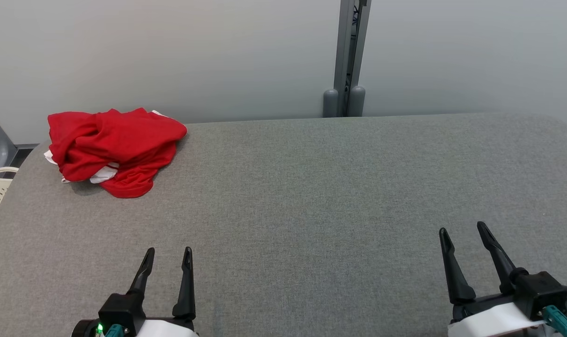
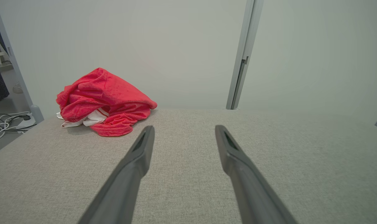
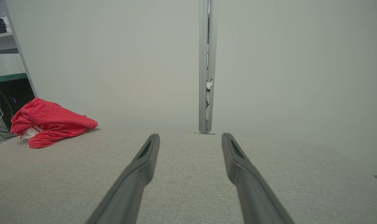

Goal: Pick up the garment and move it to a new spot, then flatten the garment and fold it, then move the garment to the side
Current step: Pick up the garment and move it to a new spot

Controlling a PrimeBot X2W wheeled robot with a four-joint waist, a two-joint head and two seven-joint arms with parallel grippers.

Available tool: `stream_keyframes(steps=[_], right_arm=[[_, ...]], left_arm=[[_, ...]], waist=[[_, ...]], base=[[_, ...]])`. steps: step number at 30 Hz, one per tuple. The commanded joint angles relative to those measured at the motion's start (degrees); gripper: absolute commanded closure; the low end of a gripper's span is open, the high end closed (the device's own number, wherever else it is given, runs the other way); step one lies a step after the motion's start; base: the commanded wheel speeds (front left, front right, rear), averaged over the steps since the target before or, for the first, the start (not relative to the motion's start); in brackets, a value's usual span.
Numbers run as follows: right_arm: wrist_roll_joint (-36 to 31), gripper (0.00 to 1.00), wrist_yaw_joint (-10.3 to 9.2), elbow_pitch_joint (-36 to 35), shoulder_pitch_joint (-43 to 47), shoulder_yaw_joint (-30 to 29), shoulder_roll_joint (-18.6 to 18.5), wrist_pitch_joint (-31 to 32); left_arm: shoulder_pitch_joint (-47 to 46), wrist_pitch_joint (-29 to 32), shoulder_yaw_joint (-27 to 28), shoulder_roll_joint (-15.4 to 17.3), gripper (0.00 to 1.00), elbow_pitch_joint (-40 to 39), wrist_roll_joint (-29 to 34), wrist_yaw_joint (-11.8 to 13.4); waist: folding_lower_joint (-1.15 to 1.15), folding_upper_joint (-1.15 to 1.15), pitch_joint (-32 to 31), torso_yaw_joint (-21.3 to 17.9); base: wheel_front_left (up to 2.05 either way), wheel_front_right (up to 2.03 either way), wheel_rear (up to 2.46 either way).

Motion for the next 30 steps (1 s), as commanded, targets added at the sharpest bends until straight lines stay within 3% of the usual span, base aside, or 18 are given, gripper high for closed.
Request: stream_keyframes(steps=[1, 9, 14, 20, 30], right_arm=[[0.5, 0.0, 0.13, 0.2, -0.1, -0.2, -0.4, -0.3], [1.4, 0.0, 0.13, 1.2, 0.0, -0.5, -0.4, -0.3], [1.4, 0.0, 0.13, 1.0, 0.4, -0.7, -0.4, -0.3], [1.7, 0.0, 0.13, 0.6, 0.4, 0.3, -0.4, -0.3], [1.9, 0.0, 0.13, 0.8, -0.9, 1.1, -0.4, -0.3]], left_arm=[[0.2, -0.1, 0.1, 0.3, 0.0, 0.0, -0.1, 0.1], [-0.2, -0.1, 0.0, 0.3, 0.0, 0.3, 0.1, 0.1], [-1.0, -0.1, 0.0, 0.3, 0.0, 0.5, 0.3, 0.1], [-1.3, -0.1, 0.3, 0.3, 0.0, 0.4, 0.1, 0.4], [-0.7, -0.1, 2.0, 0.2, 0.0, 0.0, 0.5, 0.4]], waist=[[0.0, 0.0, 0.0, 0.0], [0.0, 0.0, 0.1, 0.9], [0.0, 0.0, 0.3, 4.1], [0.0, 0.0, 0.9, 11.8], [0.0, 0.0, 1.9, 28.4]], base=[[0.0, 0.0, 0.0], [0.0, 0.0, 0.0], [0.0, 0.0, 0.0], [0.0, 0.0, 0.0], [0.0, 0.0, 0.0]])
